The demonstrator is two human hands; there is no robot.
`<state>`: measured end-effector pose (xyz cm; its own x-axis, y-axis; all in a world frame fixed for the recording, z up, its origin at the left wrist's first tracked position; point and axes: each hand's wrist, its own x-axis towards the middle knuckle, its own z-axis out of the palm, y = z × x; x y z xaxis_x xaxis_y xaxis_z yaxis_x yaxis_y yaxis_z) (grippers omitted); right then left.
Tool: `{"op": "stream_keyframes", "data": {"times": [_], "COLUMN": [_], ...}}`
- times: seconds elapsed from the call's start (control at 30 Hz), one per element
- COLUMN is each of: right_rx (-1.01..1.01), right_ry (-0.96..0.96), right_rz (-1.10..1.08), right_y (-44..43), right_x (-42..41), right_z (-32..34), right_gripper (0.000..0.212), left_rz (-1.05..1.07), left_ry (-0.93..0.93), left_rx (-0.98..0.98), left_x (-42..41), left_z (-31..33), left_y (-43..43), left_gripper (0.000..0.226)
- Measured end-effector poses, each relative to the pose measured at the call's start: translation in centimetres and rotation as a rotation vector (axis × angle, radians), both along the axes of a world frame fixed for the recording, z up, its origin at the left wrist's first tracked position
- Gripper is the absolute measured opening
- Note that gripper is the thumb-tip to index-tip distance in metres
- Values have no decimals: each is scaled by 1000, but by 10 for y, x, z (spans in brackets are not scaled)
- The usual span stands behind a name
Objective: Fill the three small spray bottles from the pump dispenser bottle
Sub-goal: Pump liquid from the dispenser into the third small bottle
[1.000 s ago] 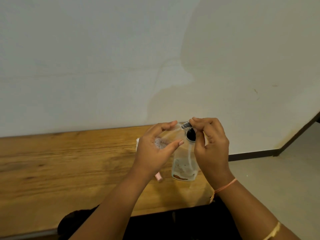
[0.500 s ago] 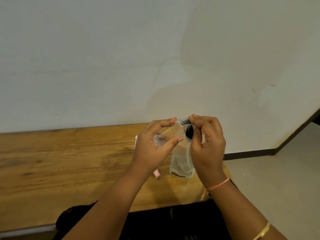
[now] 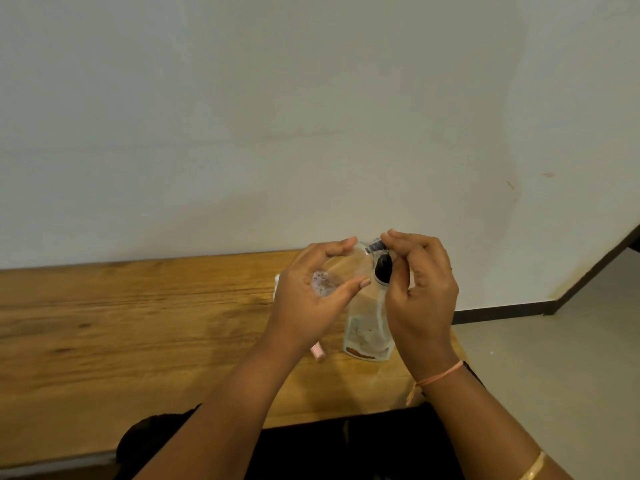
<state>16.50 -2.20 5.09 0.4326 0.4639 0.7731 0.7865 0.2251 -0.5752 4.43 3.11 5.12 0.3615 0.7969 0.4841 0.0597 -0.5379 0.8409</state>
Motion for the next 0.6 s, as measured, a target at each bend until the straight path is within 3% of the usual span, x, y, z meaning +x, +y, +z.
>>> {"op": "stream_keyframes", "data": {"times": [0.23,0.47,0.6], "right_rx": [-22,8,-41], "right_ry": [-110,111,-2], "right_rz": [-19,43,9], "right_y": [2,0,-1], "right_x": [7,-2,6], "right_z": [-11,1,3], "right_gripper": [26,27,25], "left_rz": [-12,2,-7], "left_ry": [-2,-27,-35], "left_rx": [-80,-57,-62], "left_x": [-1,0,1], "left_z": [-6,0,1], "left_y": [2,-3,0], "left_gripper": [47,46,45]}}
